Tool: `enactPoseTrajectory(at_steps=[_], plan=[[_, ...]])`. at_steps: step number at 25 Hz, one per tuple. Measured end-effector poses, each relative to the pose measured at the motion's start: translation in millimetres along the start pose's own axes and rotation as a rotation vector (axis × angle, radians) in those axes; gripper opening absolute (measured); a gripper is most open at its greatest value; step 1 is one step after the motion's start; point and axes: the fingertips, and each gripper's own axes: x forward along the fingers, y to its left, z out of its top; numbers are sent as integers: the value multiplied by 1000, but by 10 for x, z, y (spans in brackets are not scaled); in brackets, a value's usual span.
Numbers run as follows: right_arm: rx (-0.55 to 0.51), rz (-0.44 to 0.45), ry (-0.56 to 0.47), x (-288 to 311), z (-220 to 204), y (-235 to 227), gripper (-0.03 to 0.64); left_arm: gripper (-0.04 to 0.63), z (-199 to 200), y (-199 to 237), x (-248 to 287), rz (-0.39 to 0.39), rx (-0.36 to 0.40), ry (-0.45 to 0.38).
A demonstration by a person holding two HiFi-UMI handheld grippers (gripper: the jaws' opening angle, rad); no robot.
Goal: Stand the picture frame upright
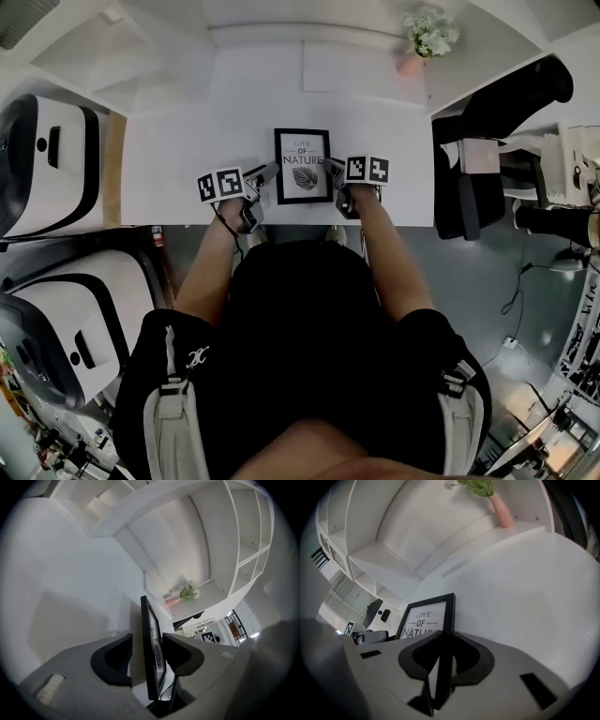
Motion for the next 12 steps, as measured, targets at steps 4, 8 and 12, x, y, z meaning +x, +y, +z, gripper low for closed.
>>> enactPoseTrajectory(at_steps=[4, 8, 12], plan=[[-13, -2, 2, -2, 10, 3, 72, 199, 24, -11, 94, 6, -1, 10], [22, 14, -5, -3, 5, -8, 72, 162, 8, -27, 180, 11, 35, 32], [29, 18, -7, -8, 2, -5, 72, 92, 5, -45, 225, 14, 31, 43]])
